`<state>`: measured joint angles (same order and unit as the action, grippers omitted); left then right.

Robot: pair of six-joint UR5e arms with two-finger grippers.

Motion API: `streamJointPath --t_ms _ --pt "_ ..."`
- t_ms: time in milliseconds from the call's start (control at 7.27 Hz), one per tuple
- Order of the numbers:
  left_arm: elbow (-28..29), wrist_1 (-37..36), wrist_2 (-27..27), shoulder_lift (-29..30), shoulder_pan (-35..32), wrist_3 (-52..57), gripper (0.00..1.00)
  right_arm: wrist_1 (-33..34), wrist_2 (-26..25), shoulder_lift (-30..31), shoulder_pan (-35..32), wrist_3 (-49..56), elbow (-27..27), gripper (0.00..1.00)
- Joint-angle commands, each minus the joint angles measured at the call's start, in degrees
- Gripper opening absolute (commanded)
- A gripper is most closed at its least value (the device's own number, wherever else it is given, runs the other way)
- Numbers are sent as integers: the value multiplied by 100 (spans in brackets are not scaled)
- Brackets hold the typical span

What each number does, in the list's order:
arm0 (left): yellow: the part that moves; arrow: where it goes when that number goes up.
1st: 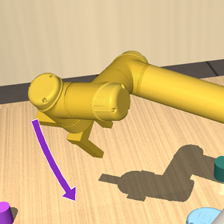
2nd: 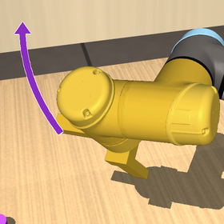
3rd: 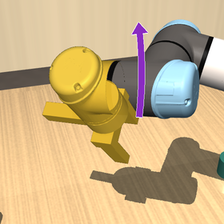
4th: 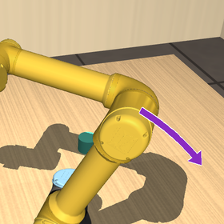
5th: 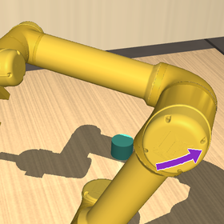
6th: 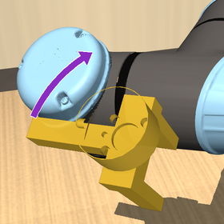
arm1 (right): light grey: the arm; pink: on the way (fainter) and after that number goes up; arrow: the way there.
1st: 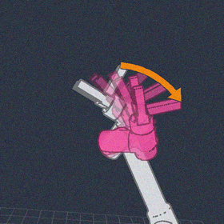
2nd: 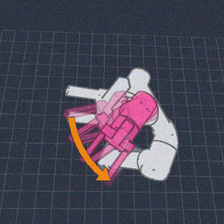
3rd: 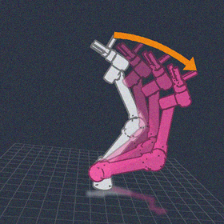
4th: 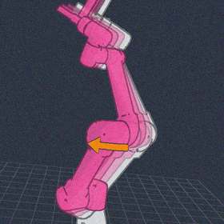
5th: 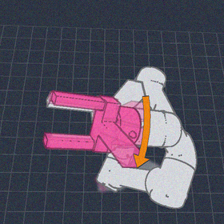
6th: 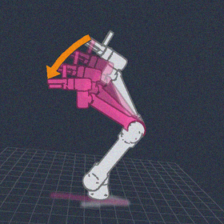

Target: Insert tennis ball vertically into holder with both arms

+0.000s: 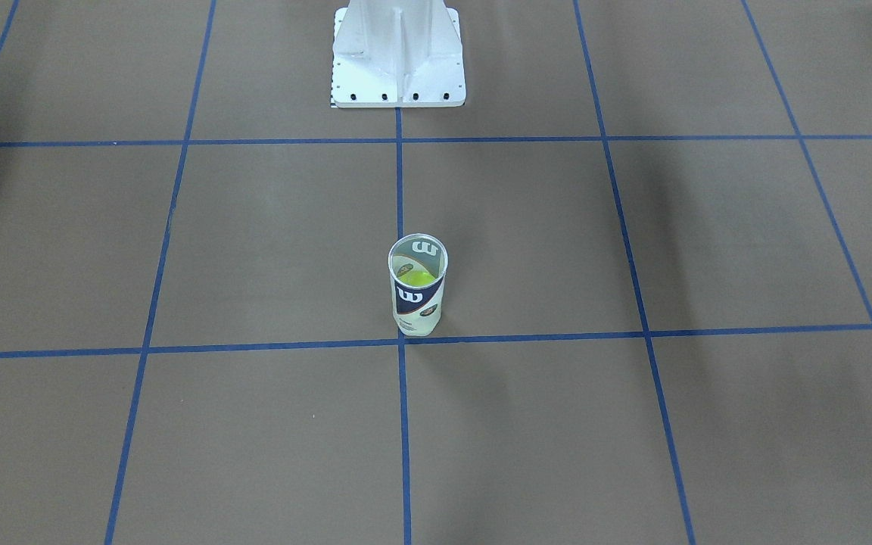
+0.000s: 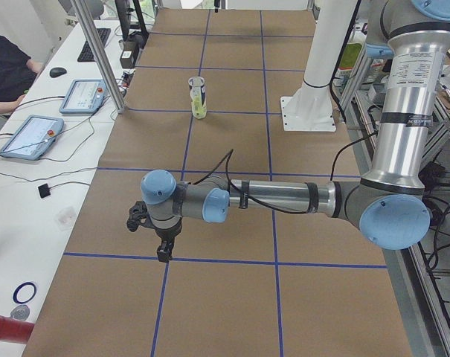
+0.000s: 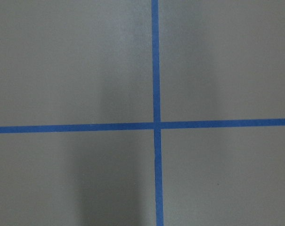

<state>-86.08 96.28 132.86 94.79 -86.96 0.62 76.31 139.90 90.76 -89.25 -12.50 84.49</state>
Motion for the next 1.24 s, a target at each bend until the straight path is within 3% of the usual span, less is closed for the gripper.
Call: streamJointPath --t_ms 0,138,413,550,688,1101 --pt "-215 -4 47 -241 -5 0 100 559 125 29 -242 28 267 100" --pt "-225 -13 47 -242 -5 -9 100 812 125 65 -269 28 565 100" --pt "-233 -13 55 -242 -5 -9 100 1376 -529 135 -138 98 1382 100" --pt "-234 -22 47 -242 -5 -9 100 1638 -586 135 37 186 1560 100" --pt "-234 -22 47 -242 -5 -9 100 2015 -639 135 47 465 1718 100" --pt "-225 -22 47 -250 -5 -9 100 2124 -587 354 -83 1202 1641 100"
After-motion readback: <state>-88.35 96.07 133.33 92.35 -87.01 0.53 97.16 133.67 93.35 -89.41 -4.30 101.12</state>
